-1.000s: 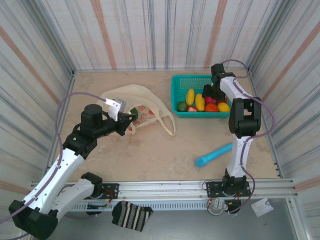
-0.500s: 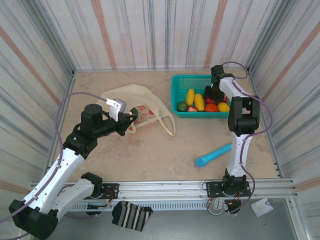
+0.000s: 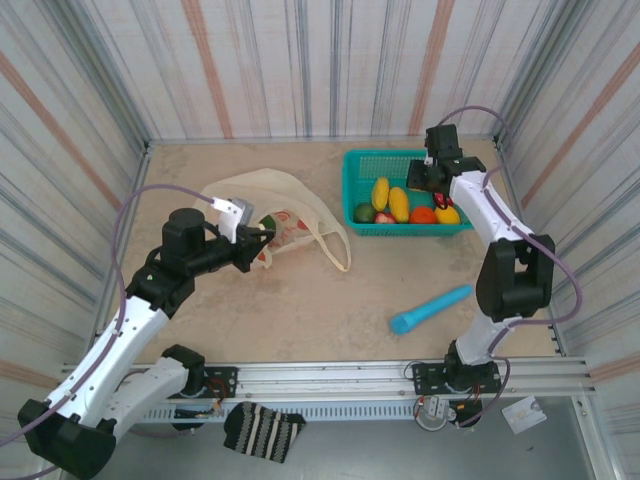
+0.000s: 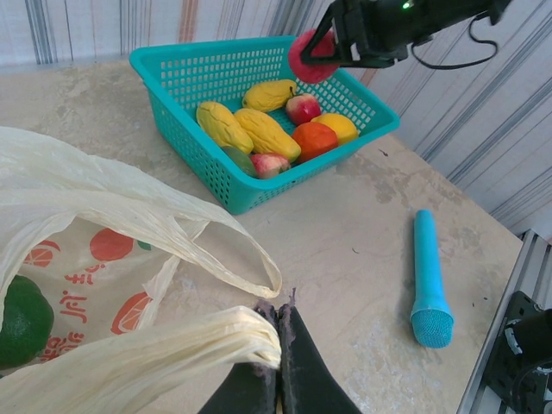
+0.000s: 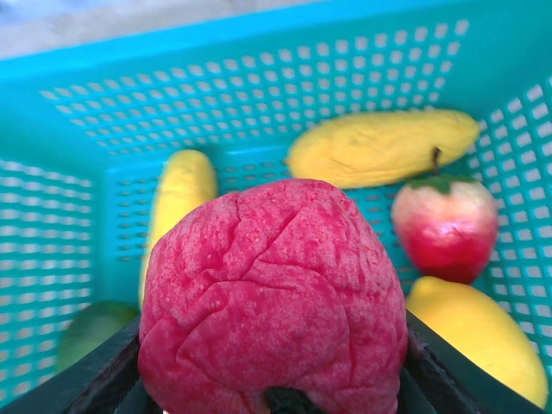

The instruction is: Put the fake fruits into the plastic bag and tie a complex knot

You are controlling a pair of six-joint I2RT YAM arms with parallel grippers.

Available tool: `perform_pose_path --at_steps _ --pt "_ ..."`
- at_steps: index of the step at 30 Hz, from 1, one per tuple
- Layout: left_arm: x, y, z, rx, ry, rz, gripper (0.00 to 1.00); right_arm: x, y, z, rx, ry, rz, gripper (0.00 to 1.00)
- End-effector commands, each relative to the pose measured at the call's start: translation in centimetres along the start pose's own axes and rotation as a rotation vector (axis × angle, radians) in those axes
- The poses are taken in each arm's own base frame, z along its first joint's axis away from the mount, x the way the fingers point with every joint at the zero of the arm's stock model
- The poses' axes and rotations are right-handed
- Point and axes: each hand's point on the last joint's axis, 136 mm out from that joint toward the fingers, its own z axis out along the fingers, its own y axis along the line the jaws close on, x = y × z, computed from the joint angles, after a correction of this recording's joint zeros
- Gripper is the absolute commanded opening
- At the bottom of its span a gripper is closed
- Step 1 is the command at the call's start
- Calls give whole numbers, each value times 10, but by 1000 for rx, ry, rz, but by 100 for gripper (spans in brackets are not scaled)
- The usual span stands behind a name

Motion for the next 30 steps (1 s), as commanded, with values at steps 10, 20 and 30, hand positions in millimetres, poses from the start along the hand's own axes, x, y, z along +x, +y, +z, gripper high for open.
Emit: perform_pose_path --at_steps 10,20,30 --pt "0 2 -5 -25 -23 34 0 40 138 -85 -654 -54 -87 57" --pt "-3 3 -6 -26 -34 35 0 127 244 -85 -898 156 -306 56" --pt "-3 2 -7 -23 -39 36 0 175 321 -53 -952 266 -357 55"
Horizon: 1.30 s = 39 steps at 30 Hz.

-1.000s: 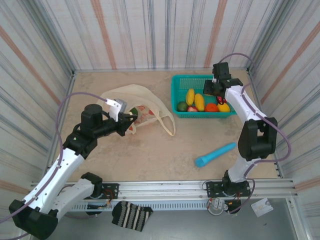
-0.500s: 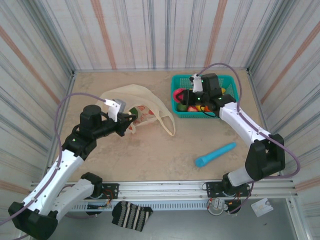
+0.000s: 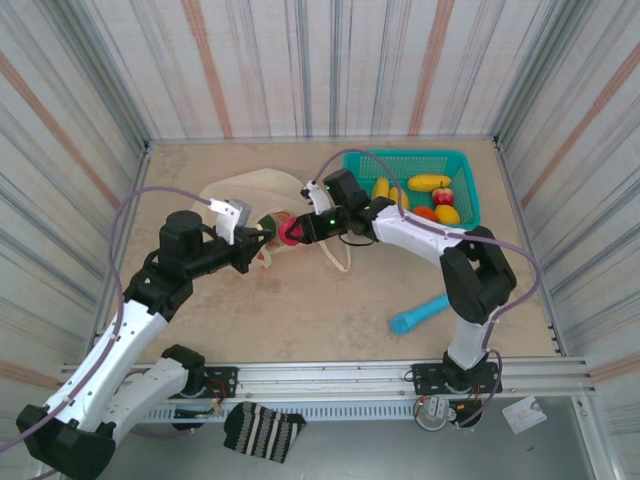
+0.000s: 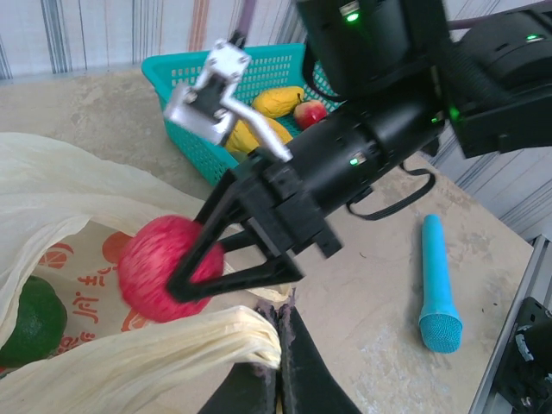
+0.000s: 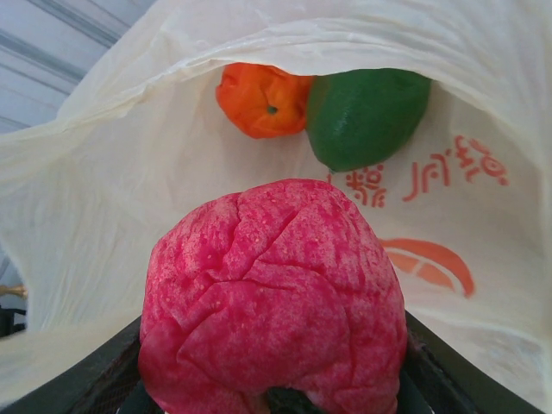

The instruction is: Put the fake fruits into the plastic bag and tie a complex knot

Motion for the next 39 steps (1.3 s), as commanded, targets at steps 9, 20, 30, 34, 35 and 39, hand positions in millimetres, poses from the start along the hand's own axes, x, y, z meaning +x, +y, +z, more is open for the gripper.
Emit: perform_pose_path --at_steps 9,20,30,34,35,39 --pt "-6 -3 -7 5 -36 36 0 -34 -27 67 237 -41 12 55" --pt "-5 2 -9 -31 -36 32 0 -45 -94 70 618 -94 14 74" --pt "-4 10 -11 -85 -29 28 0 -41 -25 44 306 -101 -82 75" --pt "-4 13 -12 -106 -27 26 0 -27 -8 12 227 -105 -91 66" --pt "-3 15 -12 -112 -24 25 0 -22 -8 5 229 -104 -94 64" --pt "-4 17 -13 -127 -23 27 0 1 -30 -17 331 -74 -83 58"
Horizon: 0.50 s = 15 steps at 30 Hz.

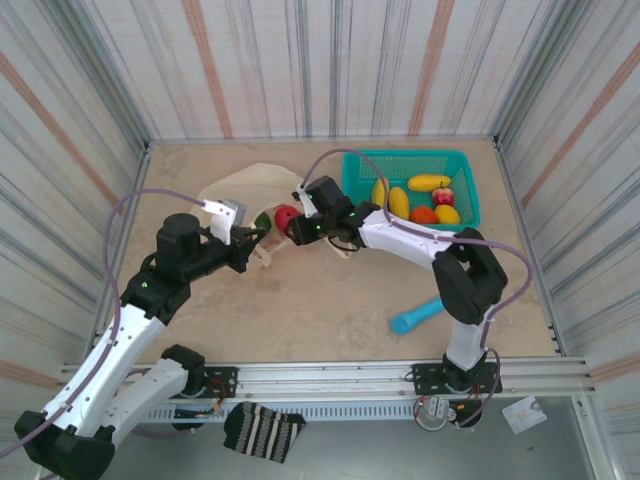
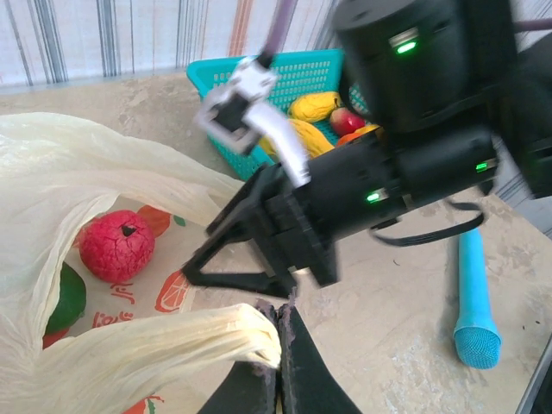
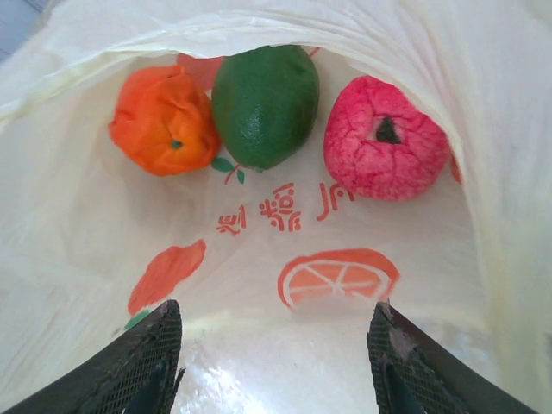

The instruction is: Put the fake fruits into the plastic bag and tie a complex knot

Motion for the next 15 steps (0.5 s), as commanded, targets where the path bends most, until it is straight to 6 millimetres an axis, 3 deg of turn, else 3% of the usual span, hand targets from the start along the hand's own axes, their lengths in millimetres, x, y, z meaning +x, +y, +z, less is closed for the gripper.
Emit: perform_pose_path --at_steps 1,5,8,15 --pt "-5 3 -6 -30 -13 28 0 15 -23 -12 83 26 -17 57" --pt "-5 5 -7 -44 -12 26 0 30 -62 -12 224 81 7 56" --pt "-4 7 -8 -51 -12 25 0 37 -79 -3 274 122 15 56" --pt "-5 8 -10 -64 -19 28 0 38 -89 27 290 184 24 53"
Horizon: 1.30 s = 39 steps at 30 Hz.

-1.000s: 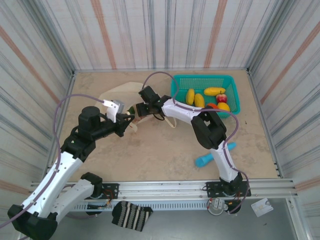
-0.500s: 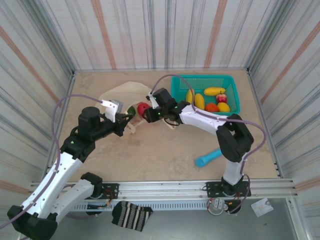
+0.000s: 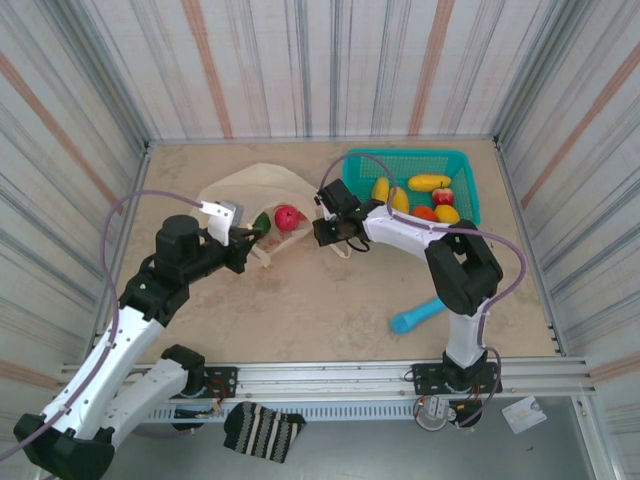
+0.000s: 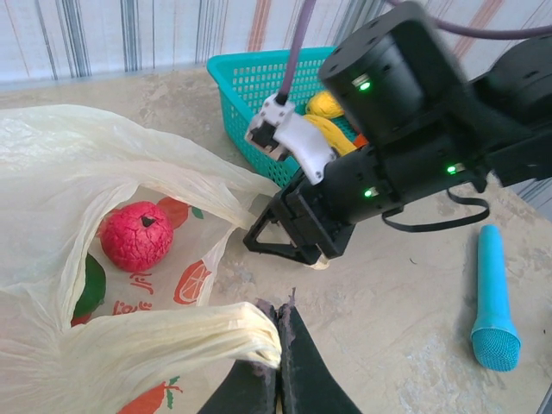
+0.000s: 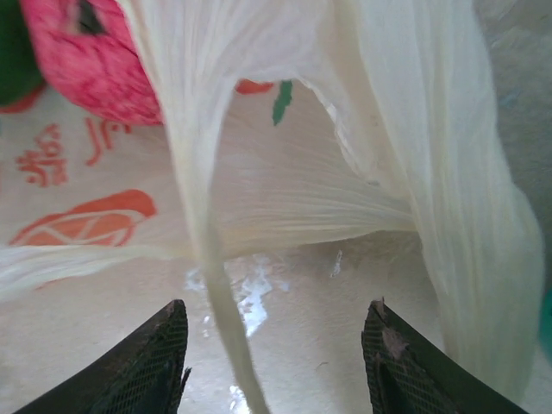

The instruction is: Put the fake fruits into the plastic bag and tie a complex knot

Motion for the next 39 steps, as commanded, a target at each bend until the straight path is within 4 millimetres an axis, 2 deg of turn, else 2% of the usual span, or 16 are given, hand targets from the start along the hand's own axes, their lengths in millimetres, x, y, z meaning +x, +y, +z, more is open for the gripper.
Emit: perform_pose_path --at_steps 1,2,3,5,6,10,13,16,20,21,24,32,36,39 --pt "-6 2 -6 -21 -21 27 0 -2 1 11 4 41 -17 50" --pt "-6 3 -6 -22 -22 27 0 -3 4 12 -18 49 -8 41" --pt "-7 3 -7 -26 -26 31 0 -5 9 9 -45 50 0 25" --pt "-7 5 -7 -41 -28 37 0 -15 20 -8 -108 14 19 3" --pt "-9 6 -8 -50 -32 40 0 -23 25 -22 -140 -14 35 0" --pt "-26 5 -16 -62 -68 32 0 -67 31 -90 -251 -126 114 0" --pt "-63 -3 -28 -39 -152 8 0 -103 31 -144 -338 -217 197 0" --pt "-103 -10 -39 -27 -225 15 0 -137 28 -188 -380 -288 277 0" --pt "-144 -2 -52 -77 -297 22 0 -176 31 -243 -421 -396 309 0" --pt "-152 0 -55 -90 -313 23 0 -182 30 -251 -409 -414 300 0" --pt "-174 4 -56 -98 -338 30 0 -194 27 -261 -396 -424 286 0" --pt "-207 20 -32 -45 -347 -20 0 -208 5 -249 -415 -425 326 0" --pt "-224 17 -29 -2 -353 -8 0 -218 1 -255 -442 -447 347 0" --pt "-229 10 -29 28 -349 4 0 -223 4 -264 -458 -467 339 0"
